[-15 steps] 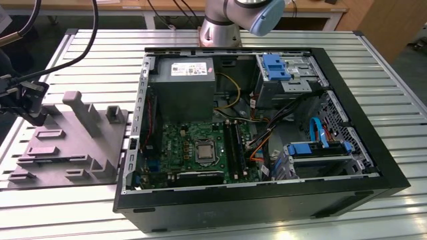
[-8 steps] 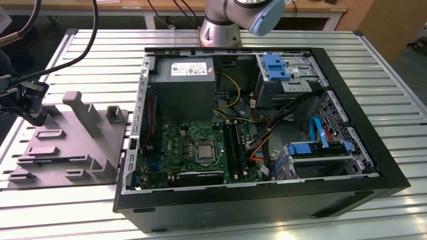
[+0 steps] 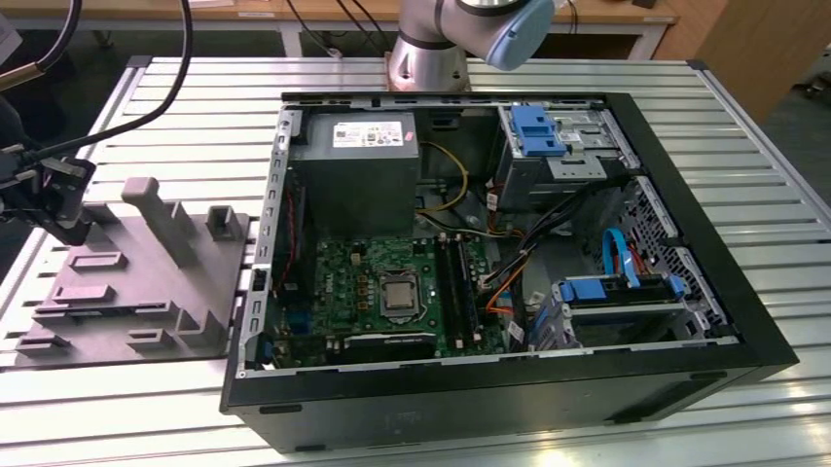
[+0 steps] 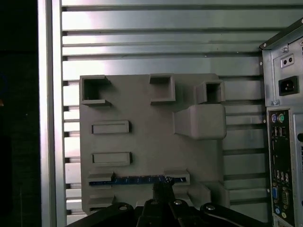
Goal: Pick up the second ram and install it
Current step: 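Pick up the second ram and move it above second insertion slot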
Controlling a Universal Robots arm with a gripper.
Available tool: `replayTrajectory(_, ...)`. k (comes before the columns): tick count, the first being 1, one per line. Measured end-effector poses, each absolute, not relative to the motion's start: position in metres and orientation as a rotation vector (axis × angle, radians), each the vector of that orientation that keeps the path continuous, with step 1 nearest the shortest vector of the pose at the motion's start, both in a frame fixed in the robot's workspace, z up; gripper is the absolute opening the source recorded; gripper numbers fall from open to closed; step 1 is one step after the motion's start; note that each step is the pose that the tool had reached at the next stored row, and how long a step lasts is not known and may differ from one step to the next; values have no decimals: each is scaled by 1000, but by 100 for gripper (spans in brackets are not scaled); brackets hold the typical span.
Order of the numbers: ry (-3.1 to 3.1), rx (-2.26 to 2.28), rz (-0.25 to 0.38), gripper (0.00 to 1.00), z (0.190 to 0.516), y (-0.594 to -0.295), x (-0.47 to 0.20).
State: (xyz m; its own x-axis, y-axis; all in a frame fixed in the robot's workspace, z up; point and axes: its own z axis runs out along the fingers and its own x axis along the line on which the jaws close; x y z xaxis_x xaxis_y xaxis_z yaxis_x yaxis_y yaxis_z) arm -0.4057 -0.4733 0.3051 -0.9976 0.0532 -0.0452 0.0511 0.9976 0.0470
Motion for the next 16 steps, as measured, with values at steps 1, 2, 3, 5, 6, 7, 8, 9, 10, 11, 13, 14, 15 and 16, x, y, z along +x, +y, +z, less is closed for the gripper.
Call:
replayTrajectory(1, 3094, 59, 71, 10, 305, -473, -406)
replayTrajectory(2, 3095, 35, 71, 10, 305, -473, -406)
replayTrajectory(3, 3095, 9, 71, 10, 304, -473, -406)
replayTrajectory(5, 3096, -46, 72, 10, 304, -473, -406)
replayTrajectory(6, 3096, -75, 72, 10, 304, -473, -406)
replayTrajectory(7, 3095, -105, 73, 10, 303, -473, -406)
replayTrajectory(8, 3095, -133, 74, 10, 303, -473, -406)
replayTrajectory(9, 3094, -160, 74, 10, 303, -473, -406)
replayTrajectory(10, 3093, -188, 75, 10, 302, -473, -406)
replayTrajectory(11, 3091, -216, 75, 10, 302, -473, -406)
replayTrajectory(13, 3088, -272, 77, 10, 301, -473, -406)
replayTrajectory(14, 3086, -299, 77, 10, 301, -473, -406)
replayTrajectory(15, 3083, -330, 78, 10, 300, -473, -406)
replayTrajectory(16, 3080, -358, 78, 10, 300, -473, -406)
